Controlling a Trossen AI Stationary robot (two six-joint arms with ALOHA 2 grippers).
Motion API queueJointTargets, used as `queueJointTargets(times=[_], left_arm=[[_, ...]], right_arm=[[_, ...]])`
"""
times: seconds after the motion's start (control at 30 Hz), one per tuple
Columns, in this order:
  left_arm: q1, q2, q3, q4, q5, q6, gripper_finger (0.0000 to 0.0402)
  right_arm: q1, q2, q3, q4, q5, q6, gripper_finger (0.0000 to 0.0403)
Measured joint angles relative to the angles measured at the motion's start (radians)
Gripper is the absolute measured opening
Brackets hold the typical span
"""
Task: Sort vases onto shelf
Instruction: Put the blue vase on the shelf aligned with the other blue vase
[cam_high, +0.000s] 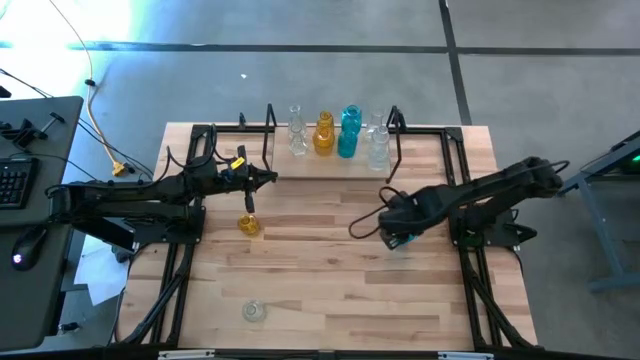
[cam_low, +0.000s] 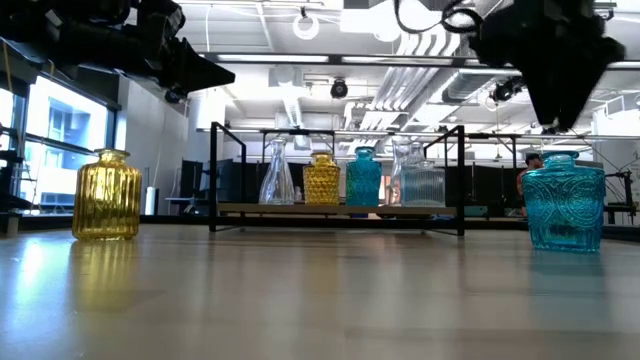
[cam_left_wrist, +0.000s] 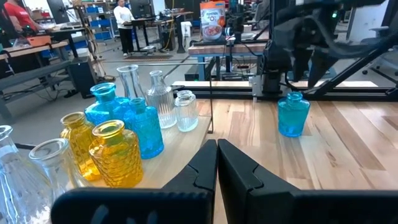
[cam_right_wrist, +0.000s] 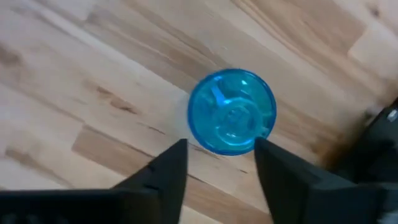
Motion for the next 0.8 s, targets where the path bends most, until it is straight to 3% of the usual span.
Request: queueJointTargets(times=[0.17,0.3,0.53,0.8], left_arm=[[0.000,0.000,0.000,0.000,0.000,-0.003,0.0005],[0.000,0.000,0.000,0.001,0.000,-0.003,0.0005],[0.000,0.000,0.000,0.000,0.000,-0.002,0.0005],[0.000,0.000,0.000,0.000,0.000,0.001,0.0005]], right_arm=[[0.008,-0.038,-0.111,0.064,0.011,0.099,0.0237],[0.005,-0.032,-0.173,0.104,0.029,0.128,0.0260],[0.006,-0.035,-0.219,0.199,0.086,0.155,0.0249],[0.005,-0.032,-0.214,0.206,0.120,0.147,0.0194]])
